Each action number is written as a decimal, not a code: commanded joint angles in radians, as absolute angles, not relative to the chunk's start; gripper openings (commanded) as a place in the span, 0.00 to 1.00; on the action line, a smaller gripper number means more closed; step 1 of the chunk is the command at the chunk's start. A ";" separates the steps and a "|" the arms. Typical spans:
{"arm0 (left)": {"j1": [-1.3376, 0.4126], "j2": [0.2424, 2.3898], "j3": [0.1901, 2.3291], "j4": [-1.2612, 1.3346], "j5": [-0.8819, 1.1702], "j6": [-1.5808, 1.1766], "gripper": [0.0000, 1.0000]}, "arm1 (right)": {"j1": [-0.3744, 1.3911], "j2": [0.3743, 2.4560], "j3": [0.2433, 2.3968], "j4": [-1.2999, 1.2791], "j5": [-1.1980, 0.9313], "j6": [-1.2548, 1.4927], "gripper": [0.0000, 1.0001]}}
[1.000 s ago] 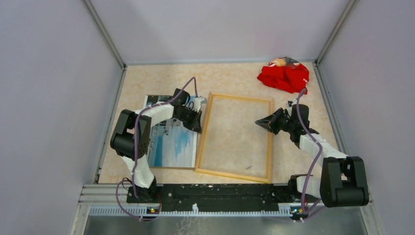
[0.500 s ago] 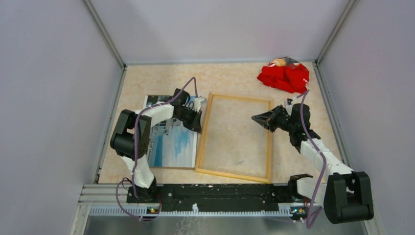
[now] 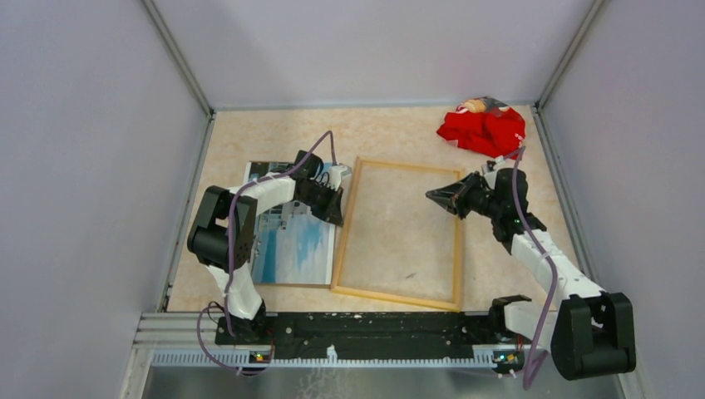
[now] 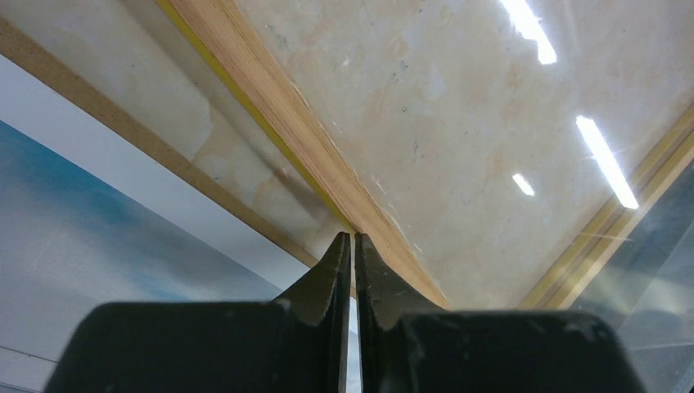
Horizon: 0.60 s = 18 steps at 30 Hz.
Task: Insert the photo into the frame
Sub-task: Place the photo frame item in the photo frame.
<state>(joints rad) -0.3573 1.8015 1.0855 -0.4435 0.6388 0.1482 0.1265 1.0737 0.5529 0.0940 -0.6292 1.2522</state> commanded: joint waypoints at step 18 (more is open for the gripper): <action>-0.363 1.782 1.111 -0.419 0.658 0.170 0.11 | 0.142 1.057 0.578 0.026 -0.657 1.070 0.00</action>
